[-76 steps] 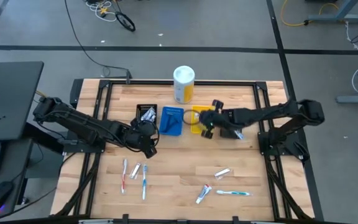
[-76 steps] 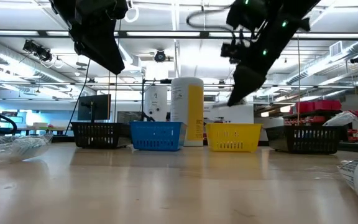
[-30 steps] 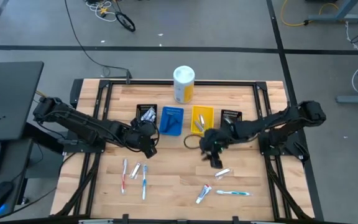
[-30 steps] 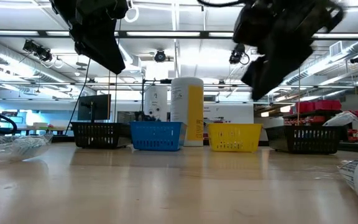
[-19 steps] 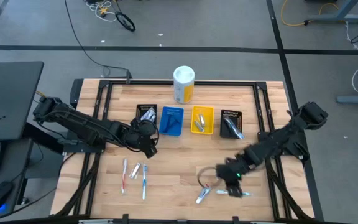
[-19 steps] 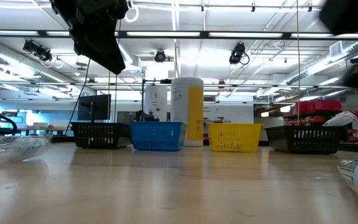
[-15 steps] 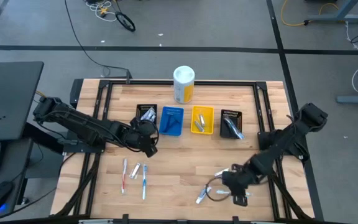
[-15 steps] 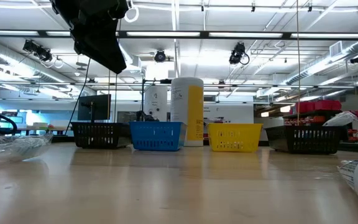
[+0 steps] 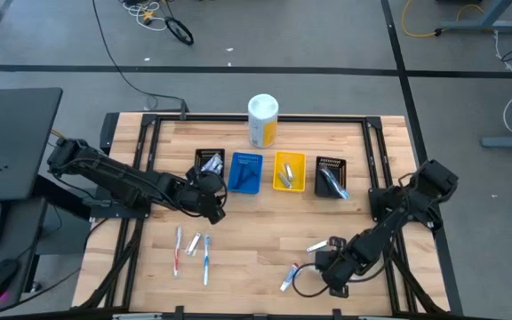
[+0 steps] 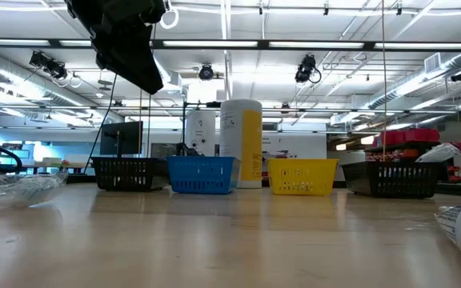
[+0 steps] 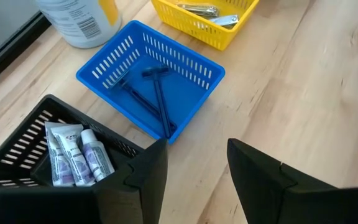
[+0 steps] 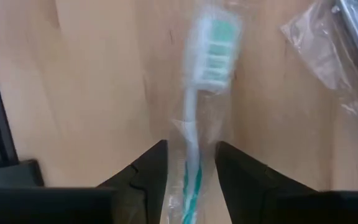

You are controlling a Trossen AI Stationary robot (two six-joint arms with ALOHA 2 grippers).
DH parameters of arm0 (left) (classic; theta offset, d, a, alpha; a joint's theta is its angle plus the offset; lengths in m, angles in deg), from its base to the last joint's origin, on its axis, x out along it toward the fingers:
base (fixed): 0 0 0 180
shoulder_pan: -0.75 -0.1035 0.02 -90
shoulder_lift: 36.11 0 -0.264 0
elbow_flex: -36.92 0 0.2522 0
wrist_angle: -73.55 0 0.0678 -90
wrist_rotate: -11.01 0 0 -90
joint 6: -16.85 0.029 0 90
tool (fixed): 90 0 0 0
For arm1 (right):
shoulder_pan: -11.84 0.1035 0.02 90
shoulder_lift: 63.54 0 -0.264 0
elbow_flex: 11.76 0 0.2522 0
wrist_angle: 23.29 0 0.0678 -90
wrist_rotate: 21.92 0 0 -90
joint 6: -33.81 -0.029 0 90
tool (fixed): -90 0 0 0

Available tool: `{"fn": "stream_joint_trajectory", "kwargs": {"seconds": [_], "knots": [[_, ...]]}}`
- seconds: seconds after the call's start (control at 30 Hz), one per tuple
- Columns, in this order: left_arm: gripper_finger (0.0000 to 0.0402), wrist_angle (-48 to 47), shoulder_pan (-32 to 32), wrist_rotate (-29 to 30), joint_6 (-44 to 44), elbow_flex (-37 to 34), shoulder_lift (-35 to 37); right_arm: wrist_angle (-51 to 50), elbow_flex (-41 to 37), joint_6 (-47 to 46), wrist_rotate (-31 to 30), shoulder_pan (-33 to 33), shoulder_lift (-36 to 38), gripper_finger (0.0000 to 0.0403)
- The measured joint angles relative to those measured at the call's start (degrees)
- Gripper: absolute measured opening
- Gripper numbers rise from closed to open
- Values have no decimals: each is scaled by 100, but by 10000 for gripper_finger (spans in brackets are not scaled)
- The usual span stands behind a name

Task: Pick & Place Travel size toiletries
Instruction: Put the green toothbrush into the right black bin

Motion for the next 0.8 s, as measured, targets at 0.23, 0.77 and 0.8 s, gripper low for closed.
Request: {"fn": "stream_joint_trajectory", "kwargs": {"seconds": [0.23,0.77,0.8], "knots": [[174,-2,0,5,129,0,0,-267,11,162,-160,-29,-98,76],[174,24,-19,40,149,0,0,-1393,-40,720,-1965,-1196,1938,28],[174,22,-23,40,155,0,0,-1509,-25,745,-2316,-1293,2138,27]]}}
